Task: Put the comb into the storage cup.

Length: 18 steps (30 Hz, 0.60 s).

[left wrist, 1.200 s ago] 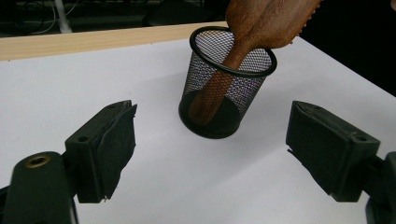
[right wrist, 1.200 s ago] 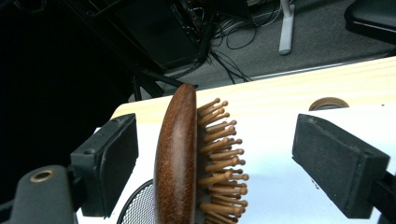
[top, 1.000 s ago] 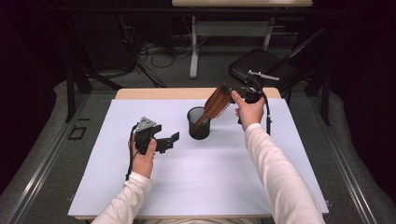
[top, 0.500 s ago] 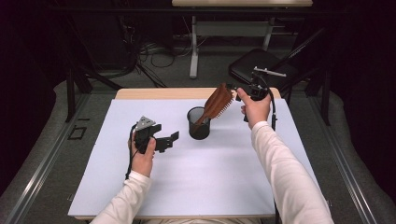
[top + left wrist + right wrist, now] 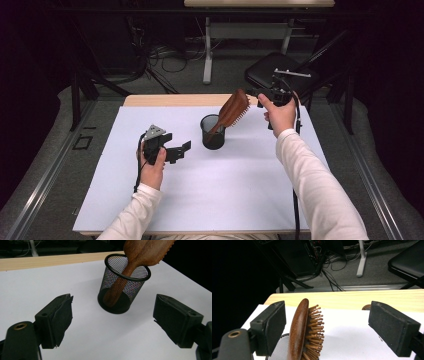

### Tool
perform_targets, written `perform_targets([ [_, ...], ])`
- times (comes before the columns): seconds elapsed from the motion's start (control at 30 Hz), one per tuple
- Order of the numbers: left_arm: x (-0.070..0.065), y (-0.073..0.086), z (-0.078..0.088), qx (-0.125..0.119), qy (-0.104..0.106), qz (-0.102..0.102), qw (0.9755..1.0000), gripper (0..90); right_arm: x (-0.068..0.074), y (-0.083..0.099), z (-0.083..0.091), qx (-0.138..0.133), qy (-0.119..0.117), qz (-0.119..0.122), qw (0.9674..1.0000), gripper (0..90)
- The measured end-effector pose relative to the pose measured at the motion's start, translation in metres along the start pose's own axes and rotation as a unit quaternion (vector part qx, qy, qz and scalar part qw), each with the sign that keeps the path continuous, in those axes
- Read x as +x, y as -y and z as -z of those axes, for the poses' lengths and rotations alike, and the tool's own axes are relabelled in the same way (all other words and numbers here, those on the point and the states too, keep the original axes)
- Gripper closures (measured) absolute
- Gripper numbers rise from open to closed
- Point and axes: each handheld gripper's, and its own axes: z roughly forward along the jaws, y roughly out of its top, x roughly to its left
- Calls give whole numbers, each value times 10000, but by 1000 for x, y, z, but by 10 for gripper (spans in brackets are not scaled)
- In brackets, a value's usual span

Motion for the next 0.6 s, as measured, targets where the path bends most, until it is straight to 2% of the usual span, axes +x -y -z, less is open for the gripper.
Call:
perform_targets([
  [0.3,1,0,0,4,-18,15,10000,158,-2,-1,8,251,29,180,9995,144],
  [0.6,1,0,0,32,-29,13,10000,158,-9,0,9,554,237,443,9972,144],
])
